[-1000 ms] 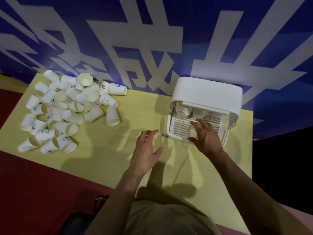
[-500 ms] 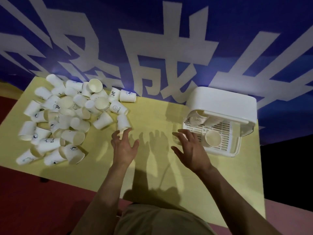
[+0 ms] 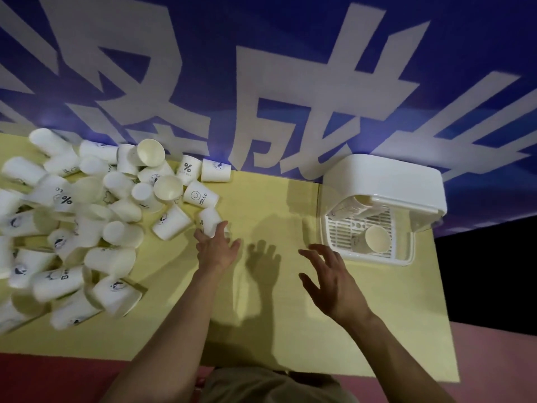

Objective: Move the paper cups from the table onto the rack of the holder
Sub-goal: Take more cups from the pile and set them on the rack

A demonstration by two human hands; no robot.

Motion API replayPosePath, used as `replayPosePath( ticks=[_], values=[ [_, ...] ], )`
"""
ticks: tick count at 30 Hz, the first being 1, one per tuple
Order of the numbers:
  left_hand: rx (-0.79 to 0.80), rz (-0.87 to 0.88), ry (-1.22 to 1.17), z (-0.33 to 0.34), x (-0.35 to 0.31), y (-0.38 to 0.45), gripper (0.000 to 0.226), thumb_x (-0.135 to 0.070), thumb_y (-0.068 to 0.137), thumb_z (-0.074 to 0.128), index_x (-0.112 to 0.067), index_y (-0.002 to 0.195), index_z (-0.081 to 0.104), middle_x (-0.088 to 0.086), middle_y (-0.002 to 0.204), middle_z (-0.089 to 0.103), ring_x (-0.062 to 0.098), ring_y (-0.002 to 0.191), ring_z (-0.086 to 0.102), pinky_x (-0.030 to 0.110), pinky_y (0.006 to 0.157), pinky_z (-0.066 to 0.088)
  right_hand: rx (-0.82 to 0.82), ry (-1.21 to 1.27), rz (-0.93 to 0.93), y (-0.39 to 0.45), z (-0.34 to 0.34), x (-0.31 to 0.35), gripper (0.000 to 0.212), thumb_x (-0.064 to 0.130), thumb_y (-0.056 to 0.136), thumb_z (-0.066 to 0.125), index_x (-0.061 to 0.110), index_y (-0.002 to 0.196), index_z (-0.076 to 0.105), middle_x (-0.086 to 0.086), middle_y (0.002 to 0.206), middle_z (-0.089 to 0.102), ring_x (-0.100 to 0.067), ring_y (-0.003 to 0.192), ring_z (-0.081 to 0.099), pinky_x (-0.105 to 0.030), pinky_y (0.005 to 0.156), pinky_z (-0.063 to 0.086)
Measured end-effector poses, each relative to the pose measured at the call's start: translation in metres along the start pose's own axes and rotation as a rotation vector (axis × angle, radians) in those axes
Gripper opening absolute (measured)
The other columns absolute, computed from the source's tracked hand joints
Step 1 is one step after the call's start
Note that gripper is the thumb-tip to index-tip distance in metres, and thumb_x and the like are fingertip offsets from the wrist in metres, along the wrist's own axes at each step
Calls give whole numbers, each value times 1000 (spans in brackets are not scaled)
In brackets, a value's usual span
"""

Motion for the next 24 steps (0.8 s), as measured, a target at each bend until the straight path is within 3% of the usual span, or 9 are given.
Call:
replayPosePath(
  ticks=[5,9,12,17,20,24],
  values=[
    [-10,144,-148,-10,7,0,54,-31,88,76,-33,136,53,17,145,19,41,124,47,48,107,45,-3,24,-24,12,4,14,48,33,99,65,23,143,53,-3,146,47,-24,126,51,-41,95,55],
    [-77,247,-123,-35,14,-17,64,-34,80,82,-37,135,49,8,143,20,33,123,51,42,90,55,13,-58,-66,47,12,39,50,37,99,63,26,145,49,-2,148,45,-25,129,51,-40,100,54],
    [-125,243,-70,-56,28,-32,74,-43,76,82,-43,136,40,0,144,22,30,109,60,42,78,59,36,-105,-126,88,24,69,52,37,99,63,24,147,48,-6,148,46,-29,129,51,-41,102,51],
    [-272,208,-122,-94,63,-56,68,-46,84,75,-32,142,42,3,139,38,30,109,61,38,74,55,96,-109,-201,169,53,129,61,31,96,67,16,151,45,-15,147,44,-39,120,52,-50,99,50],
    [-285,177,-182,-111,80,-61,69,-51,86,71,-36,143,34,5,137,41,29,106,61,40,75,58,140,-150,-252,210,77,160,69,31,95,69,18,156,38,-20,149,41,-40,123,50,-52,100,50],
    [-296,191,-255,-126,99,-65,72,-47,86,72,-42,148,34,1,140,42,14,108,56,26,73,50,185,-214,-253,245,107,181,75,27,93,71,23,158,33,-20,150,38,-40,127,48,-52,95,52]
  ],
)
Point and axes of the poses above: each hand's wrist, its own y-axis towards the middle knuckle, its own z-axis out of the palm, x = y × z, the point moved 8 cm from there along y, towards the middle knuckle
